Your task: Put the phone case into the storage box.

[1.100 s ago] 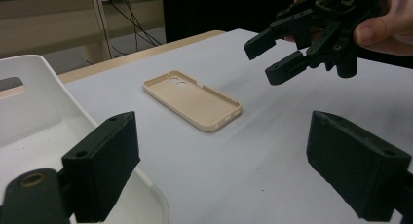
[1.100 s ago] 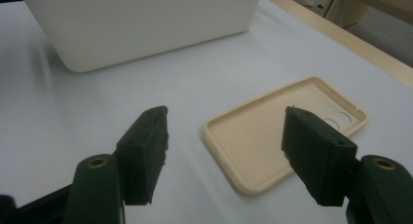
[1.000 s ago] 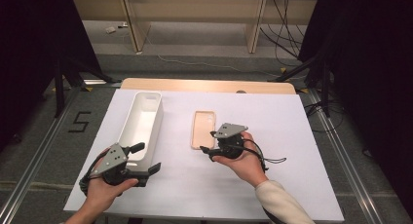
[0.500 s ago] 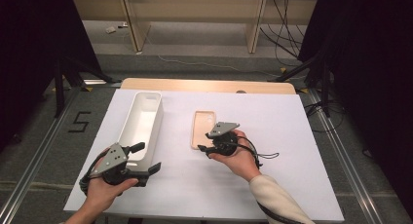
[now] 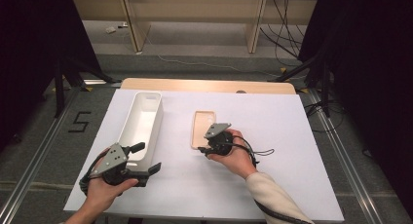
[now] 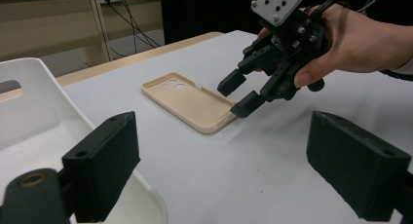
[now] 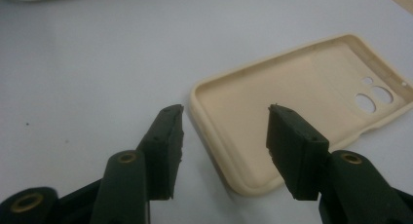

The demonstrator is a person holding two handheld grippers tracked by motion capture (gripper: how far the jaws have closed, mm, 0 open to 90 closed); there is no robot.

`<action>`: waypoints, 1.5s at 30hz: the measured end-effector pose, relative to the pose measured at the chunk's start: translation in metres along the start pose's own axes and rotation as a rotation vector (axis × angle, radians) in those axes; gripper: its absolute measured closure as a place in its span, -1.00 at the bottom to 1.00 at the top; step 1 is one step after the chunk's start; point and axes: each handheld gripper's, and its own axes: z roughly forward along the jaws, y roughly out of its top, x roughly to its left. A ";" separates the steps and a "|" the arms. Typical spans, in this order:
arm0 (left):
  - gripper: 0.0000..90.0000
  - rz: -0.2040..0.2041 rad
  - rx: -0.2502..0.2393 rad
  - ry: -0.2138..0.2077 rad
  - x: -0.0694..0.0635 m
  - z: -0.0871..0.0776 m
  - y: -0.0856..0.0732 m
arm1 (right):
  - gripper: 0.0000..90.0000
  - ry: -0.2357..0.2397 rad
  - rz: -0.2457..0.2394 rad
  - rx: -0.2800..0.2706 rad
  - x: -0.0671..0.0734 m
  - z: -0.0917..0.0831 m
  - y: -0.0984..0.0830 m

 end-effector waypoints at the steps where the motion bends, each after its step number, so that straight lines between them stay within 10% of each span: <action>1: -0.75 0.000 0.001 0.000 0.000 0.000 0.000 | 0.08 0.002 -0.023 0.018 -0.001 0.000 0.001; 14: -0.75 0.003 0.000 -0.006 0.000 0.000 0.000 | -0.03 -0.008 -0.184 0.188 -0.001 0.013 0.015; 45: -0.74 -0.005 -0.006 -0.012 -0.001 0.000 0.000 | 0.00 0.001 -0.275 0.368 -0.003 0.030 0.039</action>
